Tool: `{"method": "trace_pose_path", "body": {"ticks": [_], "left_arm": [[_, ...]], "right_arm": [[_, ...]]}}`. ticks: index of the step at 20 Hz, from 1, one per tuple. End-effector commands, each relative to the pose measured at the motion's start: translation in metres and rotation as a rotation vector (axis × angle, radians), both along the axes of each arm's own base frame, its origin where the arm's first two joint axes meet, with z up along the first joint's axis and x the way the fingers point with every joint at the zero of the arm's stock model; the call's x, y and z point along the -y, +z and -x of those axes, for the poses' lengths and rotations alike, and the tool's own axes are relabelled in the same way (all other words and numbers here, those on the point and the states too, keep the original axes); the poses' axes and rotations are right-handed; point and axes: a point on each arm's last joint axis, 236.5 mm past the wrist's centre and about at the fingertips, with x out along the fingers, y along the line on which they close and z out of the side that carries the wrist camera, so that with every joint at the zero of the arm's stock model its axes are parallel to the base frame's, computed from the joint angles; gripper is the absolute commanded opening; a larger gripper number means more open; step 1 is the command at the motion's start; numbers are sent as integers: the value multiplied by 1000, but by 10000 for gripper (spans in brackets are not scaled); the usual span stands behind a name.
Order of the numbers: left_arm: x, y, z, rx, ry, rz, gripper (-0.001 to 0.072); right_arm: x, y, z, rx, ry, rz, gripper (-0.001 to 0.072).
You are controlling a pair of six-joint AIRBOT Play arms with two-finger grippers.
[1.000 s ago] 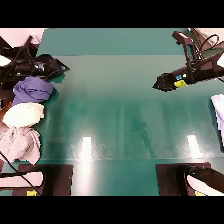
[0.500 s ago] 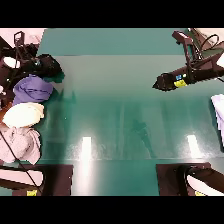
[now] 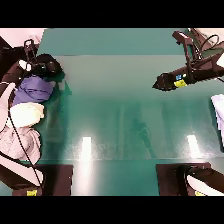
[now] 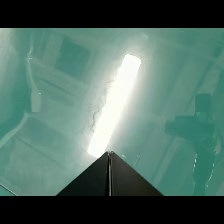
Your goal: Fold the shirts.
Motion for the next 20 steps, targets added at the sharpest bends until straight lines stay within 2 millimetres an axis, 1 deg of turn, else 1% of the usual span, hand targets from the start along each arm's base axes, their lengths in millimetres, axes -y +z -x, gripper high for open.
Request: {"method": "trace_pose_path", "body": {"ticks": [1, 2, 3, 4, 5, 6, 7, 8, 9, 10, 11, 12, 13, 14, 15, 16, 17, 18, 19, 20], "left_arm": [[-9, 4, -10, 51, 27, -23, 154], [-8, 6, -11, 53, 27, -21, 41], [-5, 9, -11, 41, 12, -14, 25], [1, 18, -10, 28, -12, -4, 25], [7, 34, -11, 23, -42, 2, 25], [14, 60, -11, 31, -79, 4, 25], [21, 94, -10, 49, -116, 2, 25], [29, 130, -5, 76, -166, -13, 24], [43, 171, 6, 109, -238, -23, 24], [63, 215, 23, 149, -328, -18, 25], [88, 260, 48, 198, -427, 12, 25], [113, 301, 74, 270, -509, 62, 25], [141, 341, 107, 345, -610, 117, 24], [165, 370, 141, 394, -710, 155, 25], [190, 394, 177, 429, -812, 177, 25], [210, 407, 206, 449, -889, 176, 24], [229, 416, 231, 463, -940, 177, 25], [246, 418, 250, 461, -986, 179, 25], [265, 412, 269, 438, -1047, 183, 25], [282, 400, 284, 391, -1114, 186, 25]], "right_arm": [[0, 0, 1, -5, -1, -1, 21], [0, 0, 1, -7, 0, 0, 20], [0, -1, 2, -8, 0, 0, 20], [0, 0, 1, -5, -1, -1, 20], [-1, 2, -2, 8, -6, -5, 20], [-1, 5, -6, 30, -14, -12, 20], [-1, 13, -12, 64, -24, -19, 20], [-2, 25, -18, 111, -33, -32, 20], [-2, 40, -24, 162, -43, -46, 20], [0, 59, -31, 223, -58, -62, 20], [4, 78, -38, 280, -80, -78, 20], [10, 97, -44, 335, -104, -92, 20], [19, 116, -50, 387, -132, -103, 20], [27, 132, -54, 427, -155, -111, 20], [35, 146, -56, 459, -174, -114, 20], [43, 160, -58, 492, -192, -116, 20], [49, 173, -58, 520, -206, -118, 20], [54, 183, -58, 544, -215, -120, 20], [56, 193, -57, 565, -219, -122, 20], [56, 200, -55, 579, -216, -123, 20]]}}
